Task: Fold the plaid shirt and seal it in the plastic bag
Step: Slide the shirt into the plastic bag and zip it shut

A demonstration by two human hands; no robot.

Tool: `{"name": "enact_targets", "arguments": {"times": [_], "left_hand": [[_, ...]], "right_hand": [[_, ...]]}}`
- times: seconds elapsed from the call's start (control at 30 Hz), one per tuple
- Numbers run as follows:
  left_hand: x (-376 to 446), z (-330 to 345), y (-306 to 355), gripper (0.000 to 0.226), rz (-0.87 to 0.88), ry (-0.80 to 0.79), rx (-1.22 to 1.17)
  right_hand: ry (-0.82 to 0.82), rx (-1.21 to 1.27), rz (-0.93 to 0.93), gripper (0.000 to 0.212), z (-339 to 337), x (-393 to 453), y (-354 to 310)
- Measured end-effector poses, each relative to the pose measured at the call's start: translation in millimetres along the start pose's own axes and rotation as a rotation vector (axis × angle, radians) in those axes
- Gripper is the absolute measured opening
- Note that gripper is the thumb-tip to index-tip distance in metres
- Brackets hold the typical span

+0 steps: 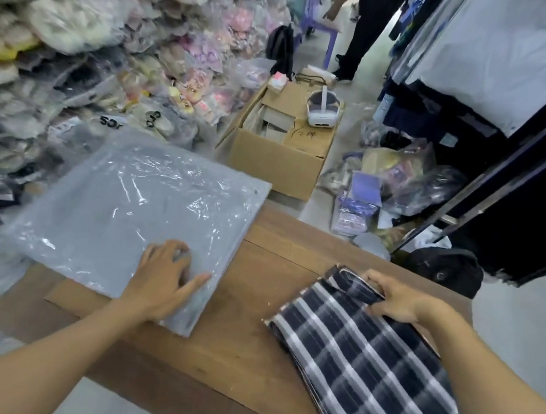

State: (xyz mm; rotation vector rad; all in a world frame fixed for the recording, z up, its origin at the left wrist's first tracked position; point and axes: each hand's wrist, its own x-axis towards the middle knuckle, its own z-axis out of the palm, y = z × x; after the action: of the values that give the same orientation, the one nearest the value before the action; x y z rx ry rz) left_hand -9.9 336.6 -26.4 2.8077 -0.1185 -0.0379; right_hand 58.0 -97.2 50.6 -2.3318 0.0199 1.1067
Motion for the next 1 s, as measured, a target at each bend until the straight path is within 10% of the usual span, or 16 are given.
{"name": "enact_targets", "arguments": {"times": [0.23,0.37,0.8,1.0], "left_hand": [[-6,12,30,0.075,-0.139,-0.007,0.332],[-2,10,43,0.053,-0.002,-0.011,0.298],[5,-9,84,0.042,0.074,-0.199,0.433],[17,-12,87,0.023,-0.177,-0.141,0.279]], "right_hand": [[0.332,-0.779,-0.103,0.081,26,1,-51],[0.214,-1.027,-0.36,0.062,56,6,-84],[0.2,-1.274,-0.425,0.023,96,5,-106],[0.283,-1.204,-0.38,0.024,118,-12,-123]]}}
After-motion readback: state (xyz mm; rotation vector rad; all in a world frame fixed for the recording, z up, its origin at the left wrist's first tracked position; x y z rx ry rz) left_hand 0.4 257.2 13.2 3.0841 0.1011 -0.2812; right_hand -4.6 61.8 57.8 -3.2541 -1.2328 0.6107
